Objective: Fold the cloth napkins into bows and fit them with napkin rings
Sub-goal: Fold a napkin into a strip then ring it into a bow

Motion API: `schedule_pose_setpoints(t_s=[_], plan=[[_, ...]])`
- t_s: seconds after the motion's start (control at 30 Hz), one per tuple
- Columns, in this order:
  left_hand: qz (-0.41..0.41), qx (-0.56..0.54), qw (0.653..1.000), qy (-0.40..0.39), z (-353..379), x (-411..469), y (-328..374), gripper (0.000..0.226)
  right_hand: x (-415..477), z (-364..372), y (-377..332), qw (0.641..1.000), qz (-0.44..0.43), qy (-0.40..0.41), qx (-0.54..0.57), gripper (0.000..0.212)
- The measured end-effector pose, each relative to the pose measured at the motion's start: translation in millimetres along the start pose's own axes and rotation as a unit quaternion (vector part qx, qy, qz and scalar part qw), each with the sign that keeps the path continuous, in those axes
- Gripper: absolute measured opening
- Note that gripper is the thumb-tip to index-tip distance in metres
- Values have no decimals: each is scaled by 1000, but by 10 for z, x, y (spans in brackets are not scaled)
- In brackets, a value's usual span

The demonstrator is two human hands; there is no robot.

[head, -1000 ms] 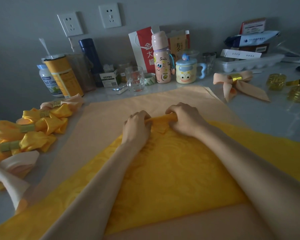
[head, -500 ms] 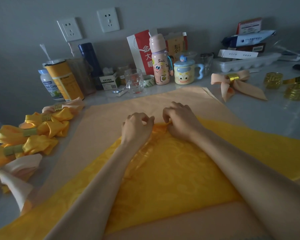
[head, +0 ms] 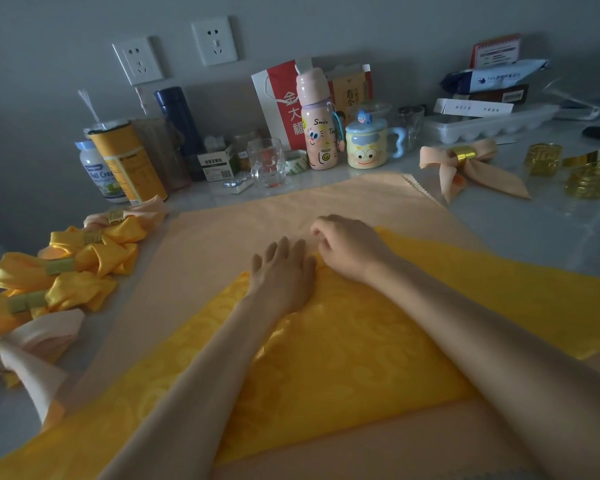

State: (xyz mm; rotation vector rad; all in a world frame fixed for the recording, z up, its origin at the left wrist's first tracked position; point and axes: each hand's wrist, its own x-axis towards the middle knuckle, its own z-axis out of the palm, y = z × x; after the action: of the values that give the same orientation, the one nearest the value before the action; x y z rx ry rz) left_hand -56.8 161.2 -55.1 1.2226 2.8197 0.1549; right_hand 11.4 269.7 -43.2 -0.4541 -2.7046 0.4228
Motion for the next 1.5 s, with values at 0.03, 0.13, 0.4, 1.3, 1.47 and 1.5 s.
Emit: schedule_pose_setpoints(t_s=[0.03, 0.13, 0.4, 1.3, 1.47, 1.5], plan=[[-5, -6, 1000, -16, 23, 9, -11, 51, 5, 58, -28, 999, -16, -29, 2, 32], [-19, -5, 999, -36, 39, 44, -27, 54, 14, 157, -14, 993, -21, -114, -10, 43], [-21, -27, 999, -33, 41, 35, -45, 57, 8, -48, 381, 978, 94, -164, -83, 53], [66, -136, 987, 60, -310, -45, -166, 26, -142, -85, 97, 996, -41, -5, -76, 17], [105, -27, 988, 111, -272, -119, -68, 31, -164, -75, 118, 998, -39, -12, -54, 18], [105, -29, 988, 106, -281, -126, -65, 32, -165, -77, 118, 998, -34, -15, -49, 17]])
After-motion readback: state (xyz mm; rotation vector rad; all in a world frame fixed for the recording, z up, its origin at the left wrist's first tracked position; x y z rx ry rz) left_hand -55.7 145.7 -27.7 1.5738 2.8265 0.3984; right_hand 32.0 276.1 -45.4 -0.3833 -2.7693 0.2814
